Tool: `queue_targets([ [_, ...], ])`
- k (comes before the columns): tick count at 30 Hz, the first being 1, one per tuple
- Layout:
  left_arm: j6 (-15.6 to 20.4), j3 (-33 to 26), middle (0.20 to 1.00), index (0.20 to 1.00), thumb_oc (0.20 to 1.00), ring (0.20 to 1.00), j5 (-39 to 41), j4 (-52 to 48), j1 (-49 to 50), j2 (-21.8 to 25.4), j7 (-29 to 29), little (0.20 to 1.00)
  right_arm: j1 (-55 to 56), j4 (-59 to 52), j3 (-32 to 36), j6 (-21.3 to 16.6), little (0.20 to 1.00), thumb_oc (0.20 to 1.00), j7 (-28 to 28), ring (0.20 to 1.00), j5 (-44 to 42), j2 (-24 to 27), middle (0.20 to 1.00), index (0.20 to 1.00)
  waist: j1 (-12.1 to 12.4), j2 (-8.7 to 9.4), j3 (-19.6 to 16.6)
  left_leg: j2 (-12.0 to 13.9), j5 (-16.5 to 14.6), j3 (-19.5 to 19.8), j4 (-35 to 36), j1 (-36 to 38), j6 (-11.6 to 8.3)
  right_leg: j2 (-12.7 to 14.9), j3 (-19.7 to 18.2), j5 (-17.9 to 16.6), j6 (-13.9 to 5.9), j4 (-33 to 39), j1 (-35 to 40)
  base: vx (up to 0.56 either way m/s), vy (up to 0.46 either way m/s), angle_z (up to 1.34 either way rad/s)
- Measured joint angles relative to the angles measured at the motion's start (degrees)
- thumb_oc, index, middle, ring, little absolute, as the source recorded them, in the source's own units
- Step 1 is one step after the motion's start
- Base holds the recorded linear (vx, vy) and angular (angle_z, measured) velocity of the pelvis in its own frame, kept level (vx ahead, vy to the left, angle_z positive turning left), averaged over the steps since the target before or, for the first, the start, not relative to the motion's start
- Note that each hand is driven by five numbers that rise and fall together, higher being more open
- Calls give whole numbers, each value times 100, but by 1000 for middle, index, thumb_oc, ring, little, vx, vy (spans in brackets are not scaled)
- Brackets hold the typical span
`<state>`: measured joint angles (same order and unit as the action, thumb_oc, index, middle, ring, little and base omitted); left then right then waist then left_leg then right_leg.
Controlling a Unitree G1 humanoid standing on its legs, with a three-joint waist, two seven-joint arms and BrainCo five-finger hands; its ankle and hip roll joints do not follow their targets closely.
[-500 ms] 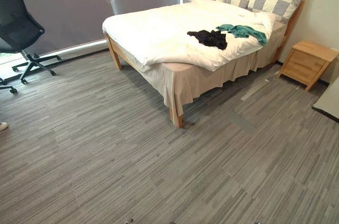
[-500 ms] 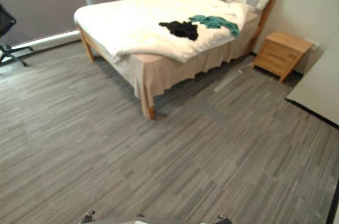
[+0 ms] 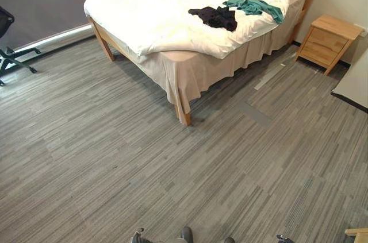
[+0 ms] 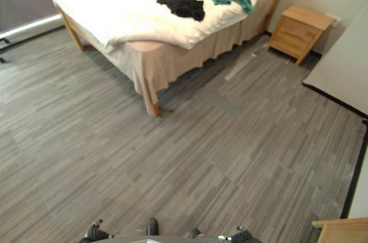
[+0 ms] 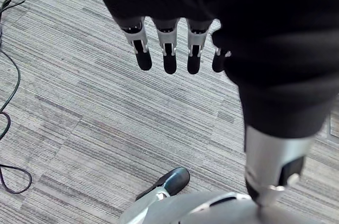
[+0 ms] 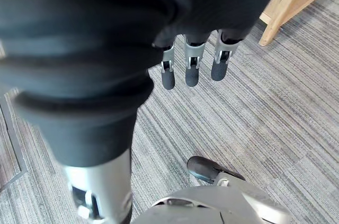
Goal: Tidy up the quilt and then pick up the clothes from the bed and put them into the laundry hamper.
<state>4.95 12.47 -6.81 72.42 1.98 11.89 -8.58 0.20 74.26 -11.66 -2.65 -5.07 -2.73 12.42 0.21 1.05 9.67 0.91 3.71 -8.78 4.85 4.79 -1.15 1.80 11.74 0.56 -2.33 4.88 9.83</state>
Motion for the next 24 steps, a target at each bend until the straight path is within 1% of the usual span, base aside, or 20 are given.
queue_targets([
  [2, -1, -50, 1000, 1000, 1000, 1000, 40, 3, -96, 20, 23, 1000, -21, -12, 4, 5, 1000, 1000, 7, 1000, -3, 13, 1000, 1000, 4, 59, 23, -4, -26, 11, 3, -119, 34, -1, 19, -29, 21, -131, -156, -2, 40, -1],
  [3, -2, -46, 1000, 1000, 1000, 1000, 65, 18, -150, 19, 54, 1000, -54, -12, 25, 5, 1000, 1000, 5, 1000, -8, 32, 1000, 1000, 11, 18, 33, 29, -37, 13, 15, -176, 72, -11, 44, -26, 19, -362, -345, 33, 95, -23],
  [4, -11, -5, 1000, 1000, 1000, 1000, 114, 49, -267, 15, 93, 1000, -183, -19, 91, 2, 1000, 1000, 5, 1000, -21, 95, 1000, 1000, 41, -145, 107, 155, -50, -38, 14, -270, 149, -5, 191, 85, -170, -1289, -906, 102, 113, -47],
  [5, -43, 55, 1000, 1000, 1000, 1000, 113, 70, -386, -9, 118, 1000, -342, -108, 263, -25, 1000, 1000, -25, 1000, -118, 168, 1000, 1000, -5, -300, 301, 320, -50, -109, -4, -243, 219, 134, 314, 118, -402, -2924, -1776, 255, 76, -45],
  [6, -45, 66, 1000, 1000, 1000, 1000, 112, 88, -395, 15, 115, 1000, -417, -187, 287, -21, 1000, 1000, -31, 1000, -183, 219, 1000, 1000, -15, -312, 354, 318, -54, -151, 8, -227, 235, 345, 458, 135, -724, -3741, -2171, 294, -9, -21],
  [7, -50, 66, 1000, 1000, 1000, 1000, 106, 153, -480, 90, 84, 1000, -386, -185, 361, -31, 1000, 1000, 12, 1000, -242, 251, 1000, 1000, -72, -239, 373, 216, -174, -144, 12, -121, 263, 653, 517, 268, -906, -4103, -2489, 362, -79, 4],
  [8, -49, 74, 1000, 1000, 1000, 1000, 100, 164, -541, 131, 50, 1000, -388, -179, 460, -30, 1000, 1000, 25, 1000, -252, 235, 1000, 1000, -82, -162, 403, 155, -176, -135, 15, -35, 264, 830, 591, 289, -872, -4062, -2544, 220, -69, 14],
  [10, -38, 86, 1000, 1000, 1000, 1000, 97, 177, -604, 178, -58, 1000, -318, -129, 490, -18, 1000, 1000, -1, 1000, -302, 214, 1000, 1000, -51, -71, 393, 31, -225, -117, 16, 48, 325, 1063, 692, 290, -858, -2874, -2469, 448, -195, 20],
  [11, -34, 110, 1000, 1000, 1000, 1000, 94, 161, -660, 181, -63, 1000, -246, -101, 509, -15, 1000, 1000, 1, 1000, -303, 211, 1000, 1000, -70, -59, 392, -5, -272, -83, 19, 106, 265, 1161, 643, 283, -857, -2521, -2521, 462, -199, 24],
  [13, -40, 115, 1000, 1000, 1000, 1000, 79, 202, -666, 165, -45, 1000, -237, -34, 507, -13, 1000, 1000, 6, 1000, -292, 212, 1000, 1000, -154, -50, 392, -97, -311, 22, 19, 113, 246, 1231, 514, 237, -878, -897, -2219, 498, -119, 27],
  [14, -36, 91, 1000, 1000, 1000, 1000, 66, 200, -657, 144, -43, 1000, -216, 13, 511, -2, 1000, 1000, 11, 1000, -291, 210, 1000, 1000, -181, -56, 399, -124, -340, 52, 16, 145, 252, 1275, 497, 224, -860, -438, -2157, 616, -142, 25],
  [16, -30, 65, 1000, 1000, 1000, 1000, -94, 248, -541, 76, -17, 1000, -38, 95, 704, 21, 1000, 1000, 16, 1000, -288, 220, 1000, 1000, -303, -117, 338, -113, -480, 175, 18, 246, 151, 1422, 207, 86, -751, -239, -2173, 493, -158, 23],
  [17, 10, 75, 1000, 1000, 1000, 1000, -119, 412, -391, 74, -11, 1000, 65, 238, 702, 63, 1000, 1000, 27, 1000, -276, 166, 1000, 1000, -356, -175, 328, 80, -678, 144, 23, 548, -61, 1301, 218, 35, -743, -661, -2145, 598, -259, 8],
  [18, -12, 54, 1000, 1000, 1000, 1000, -117, 487, -181, 68, 0, 1000, 231, 236, 652, 103, 1000, 1000, 86, 1000, -242, 157, 1000, 1000, -449, -252, 184, 336, -842, 163, 21, 720, -200, 1096, 239, -344, -629, -742, -2010, 528, -281, -5],
  [19, 2, 52, 1000, 1000, 1000, 1000, -118, 494, -32, 26, 1, 1000, 252, 330, 601, 109, 1000, 1000, 120, 1000, -224, 183, 1000, 1000, -515, -387, 125, 614, -940, 158, -11, 852, -303, 837, 336, -306, -576, -971, -1972, 811, -585, 11],
  [20, -6, 48, 1000, 1000, 1000, 1000, -115, 508, 120, 54, 24, 1000, 466, 330, 490, 126, 1000, 1000, 174, 1000, -212, 117, 1000, 1000, -565, -376, -66, 1016, -995, 175, -800, 808, -633, 452, 384, -531, -315, -914, -1673, 578, -469, 2],
  [21, 2, 46, 1000, 1000, 1000, 1000, -113, 524, 188, 43, 33, 1000, 440, 351, 479, 128, 1000, 1000, 191, 1000, -181, 110, 1000, 1000, -472, -329, -105, 1125, -945, 199, -1323, 656, -710, 320, 412, -495, -259, -810, -1520, 764, -580, -10],
  [22, -3, -145, 1000, 1000, 1000, 1000, -32, 294, 41, 186, -66, 1000, 422, 368, 430, 122, 1000, 1000, 226, 1000, -167, 88, 1000, 1000, -358, -48, -85, 1212, -505, 602, -3793, -556, -629, 270, 573, -460, 196, -652, -1278, 307, -200, -42],
  [23, -2, -214, 1000, 1000, 1000, 1000, -16, 258, -9, 272, -54, 1000, 297, 314, 397, 148, 1000, 1000, 220, 1000, -168, 127, 1000, 1000, -95, 120, -21, 1217, -29, 854, -4707, -1102, -683, 221, 465, -491, 436, -538, -1080, 653, -264, -51],
  [24, -1, -273, 1000, 1000, 1000, 1000, -15, 215, -27, 279, -52, 1000, 195, 316, 376, 196, 1000, 1000, 215, 1000, -168, 213, 1000, 1000, -1, 116, -18, 1211, 166, 1065, -5508, -1515, -657, 109, 368, -448, 520, -422, -913, 337, -66, -69],
])
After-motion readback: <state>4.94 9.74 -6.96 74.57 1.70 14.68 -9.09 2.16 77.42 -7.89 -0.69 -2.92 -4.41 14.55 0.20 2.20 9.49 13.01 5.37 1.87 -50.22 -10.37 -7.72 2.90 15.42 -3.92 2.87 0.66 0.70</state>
